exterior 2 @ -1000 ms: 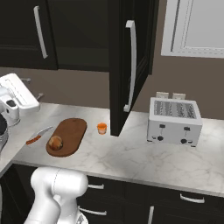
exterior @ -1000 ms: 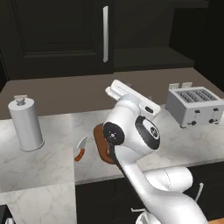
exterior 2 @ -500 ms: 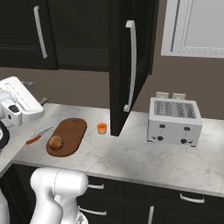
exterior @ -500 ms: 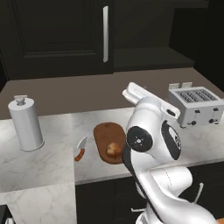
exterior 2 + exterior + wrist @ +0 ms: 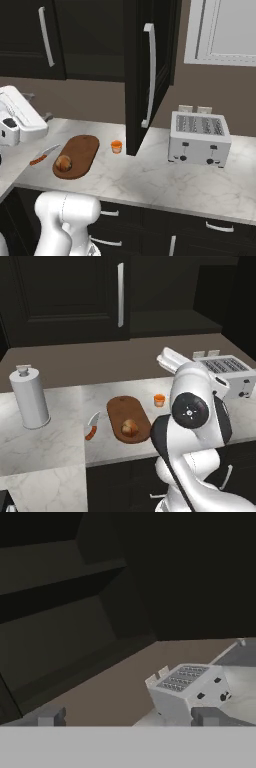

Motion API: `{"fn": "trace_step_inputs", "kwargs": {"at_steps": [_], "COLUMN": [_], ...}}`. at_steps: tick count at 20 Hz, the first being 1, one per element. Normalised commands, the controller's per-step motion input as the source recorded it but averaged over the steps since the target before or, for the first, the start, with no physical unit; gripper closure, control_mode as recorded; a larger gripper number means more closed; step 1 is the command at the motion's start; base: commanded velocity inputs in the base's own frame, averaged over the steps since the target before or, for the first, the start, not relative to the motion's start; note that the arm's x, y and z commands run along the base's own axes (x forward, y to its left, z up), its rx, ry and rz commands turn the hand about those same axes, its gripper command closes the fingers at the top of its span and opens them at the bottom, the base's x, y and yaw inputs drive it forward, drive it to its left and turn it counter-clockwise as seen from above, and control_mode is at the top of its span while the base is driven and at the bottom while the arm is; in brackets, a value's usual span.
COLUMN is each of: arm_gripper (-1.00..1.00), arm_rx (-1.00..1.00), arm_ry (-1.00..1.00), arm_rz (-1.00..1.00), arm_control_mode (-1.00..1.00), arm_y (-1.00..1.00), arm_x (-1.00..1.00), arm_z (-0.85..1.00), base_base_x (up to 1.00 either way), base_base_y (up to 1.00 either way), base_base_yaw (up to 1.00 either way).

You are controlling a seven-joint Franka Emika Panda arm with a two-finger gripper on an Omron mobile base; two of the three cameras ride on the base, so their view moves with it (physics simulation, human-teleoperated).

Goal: Pick the bread, place it on the cutting board, pick the jam, place it on the counter, and close the cabinet.

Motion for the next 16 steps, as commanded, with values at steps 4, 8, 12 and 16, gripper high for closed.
{"fn": "trace_step_inputs", "kwargs": {"at_steps": [4, 8, 12, 16], "arm_gripper": [-1.0, -1.0, -1.0, -1.0], "arm_rx": [-0.01, -0.02, -0.02, -0.06], "arm_ry": [0.0, 0.0, 0.0, -0.01], "arm_rz": [0.05, 0.06, 0.08, 0.11], "arm_control_mode": [-1.0, -1.0, -1.0, -1.0], "arm_y": [-0.34, -0.33, -0.29, -0.19], "arm_x": [-0.37, -0.33, -0.34, -0.41], "arm_z": [0.0, 0.0, 0.0, 0.0], "base_base_x": [0.0, 0.0, 0.0, 0.0], "base_base_y": [0.0, 0.0, 0.0, 0.0], "base_base_yaw": [0.0, 0.0, 0.0, 0.0]}}
